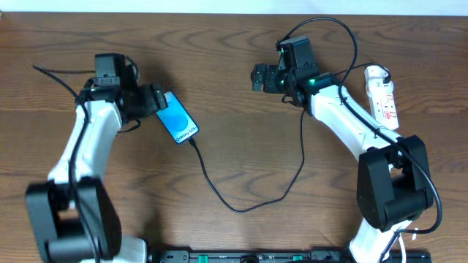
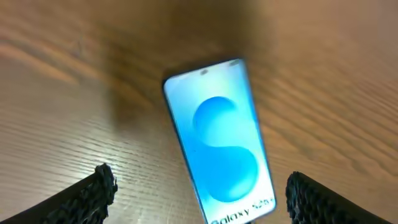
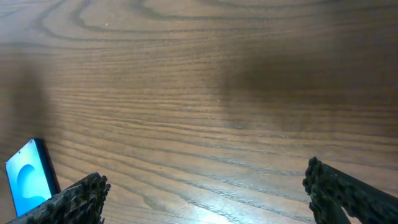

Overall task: Plug charger to phone and switch on socket
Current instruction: 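Open the left gripper and lift it up off the phone, then move the right gripper over the white power strip beside the charger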

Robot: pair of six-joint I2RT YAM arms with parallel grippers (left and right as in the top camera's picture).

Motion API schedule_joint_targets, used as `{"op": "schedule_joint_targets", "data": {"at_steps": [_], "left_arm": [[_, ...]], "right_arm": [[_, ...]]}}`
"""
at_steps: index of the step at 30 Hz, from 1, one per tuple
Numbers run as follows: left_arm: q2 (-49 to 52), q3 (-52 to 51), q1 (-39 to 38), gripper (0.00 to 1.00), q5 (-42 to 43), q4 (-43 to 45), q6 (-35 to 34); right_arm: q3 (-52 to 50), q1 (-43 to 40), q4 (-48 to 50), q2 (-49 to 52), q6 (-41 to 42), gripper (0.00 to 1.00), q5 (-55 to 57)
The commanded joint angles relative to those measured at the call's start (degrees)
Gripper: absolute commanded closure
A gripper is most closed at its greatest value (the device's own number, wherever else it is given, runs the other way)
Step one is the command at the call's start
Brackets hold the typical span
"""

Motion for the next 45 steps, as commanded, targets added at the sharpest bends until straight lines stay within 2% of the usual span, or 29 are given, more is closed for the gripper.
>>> {"op": "schedule_joint_targets", "data": {"at_steps": [1, 5, 10, 20, 28, 34, 35, 39, 45], "left_arm": [[-7.28, -0.2, -4.63, 0.11, -5.31, -1.14, 13.49], [-14.51, -0.2, -8.48, 0.11, -11.89, 0.72, 15.06], [-18.56, -0.2, -8.87, 0.11, -12.48, 1.46, 15.08], [-18.08, -0.2, -8.87, 0.1, -12.46, 1.66, 15.06], [-18.08, -0.2, -8.87, 0.11, -12.46, 1.66, 15.06], [-18.08, -0.2, -8.87, 0.11, -12.46, 1.66, 15.06], [-18.08, -0.2, -8.87, 0.11, -12.46, 1.66, 15.06], [-18.08, -0.2, -8.87, 0.11, -12.46, 1.66, 15.06], [-18.08, -0.2, -8.87, 0.11, -12.46, 1.66, 15.06]], "right_arm": [[0.39, -0.15, 0.13, -1.31, -0.81, 0.01, 0.63], [0.39, -0.15, -0.04, -1.31, -0.81, 0.01, 0.63], [0.39, -0.15, -0.83, -1.31, -0.81, 0.01, 0.59], [0.39, -0.15, -1.75, -1.31, -0.79, 0.01, 0.35], [1.14, -1.07, -2.71, -1.77, -4.7, 0.01, -9.7], [8.72, -5.81, -13.35, -3.37, -11.02, 0.01, -15.96], [13.42, -8.79, -17.84, -3.34, -13.57, 0.01, -22.1], [21.88, -15.17, -26.32, -3.34, -17.27, 0.01, -30.88], [31.26, -27.26, -38.64, -3.34, -22.27, 0.01, -30.99]]}}
